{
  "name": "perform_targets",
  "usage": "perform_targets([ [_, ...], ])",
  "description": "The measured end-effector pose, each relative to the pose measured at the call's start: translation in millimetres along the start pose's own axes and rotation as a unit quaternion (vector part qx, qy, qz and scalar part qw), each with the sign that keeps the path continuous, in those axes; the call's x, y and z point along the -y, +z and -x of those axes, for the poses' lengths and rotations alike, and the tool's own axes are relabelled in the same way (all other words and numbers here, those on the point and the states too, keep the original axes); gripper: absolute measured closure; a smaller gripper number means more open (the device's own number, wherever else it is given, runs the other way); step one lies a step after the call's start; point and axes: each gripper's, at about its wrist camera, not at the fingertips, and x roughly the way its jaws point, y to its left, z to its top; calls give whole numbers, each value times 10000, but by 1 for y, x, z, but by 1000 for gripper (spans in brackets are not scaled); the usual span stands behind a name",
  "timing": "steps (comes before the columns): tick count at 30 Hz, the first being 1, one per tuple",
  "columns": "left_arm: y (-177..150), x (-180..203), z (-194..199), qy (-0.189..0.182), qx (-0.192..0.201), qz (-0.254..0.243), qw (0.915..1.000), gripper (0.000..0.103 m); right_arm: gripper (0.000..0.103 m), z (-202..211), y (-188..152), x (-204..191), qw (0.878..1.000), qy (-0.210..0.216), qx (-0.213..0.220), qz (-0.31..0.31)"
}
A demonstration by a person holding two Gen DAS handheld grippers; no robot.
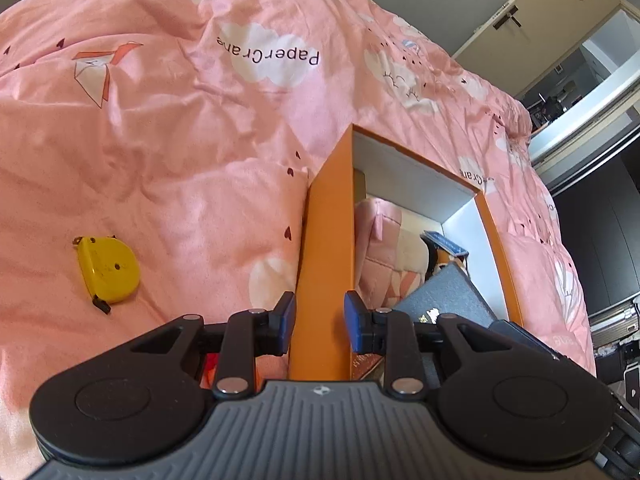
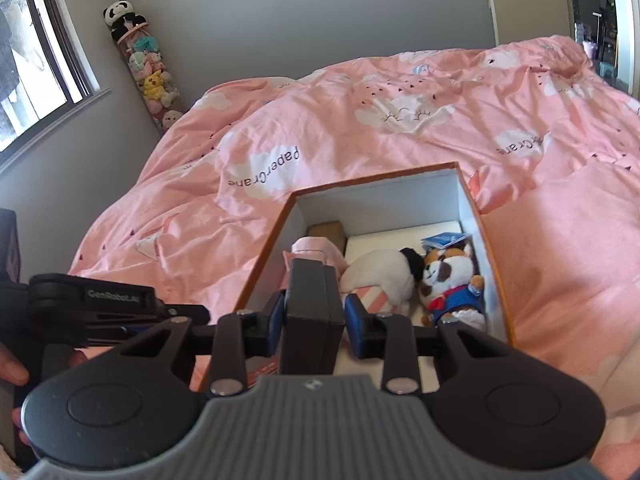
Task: Organize objects
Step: 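Release the photo card box into the shoebox with the left gripper while the right lowers the grey box, then lower the dark grey box onto the shoebox floor beside the photo card with the right gripper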
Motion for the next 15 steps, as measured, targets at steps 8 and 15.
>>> perform_targets([
  [8, -14, 21, -9, 109, -444, -812, 9957, 51, 69, -17, -6, -2, 9993, -79, -352, 117],
  [15, -24, 27, -22, 362, -764, -1130, 9900, 45, 69, -15, -6, 7, 9994, -61, -338, -5],
])
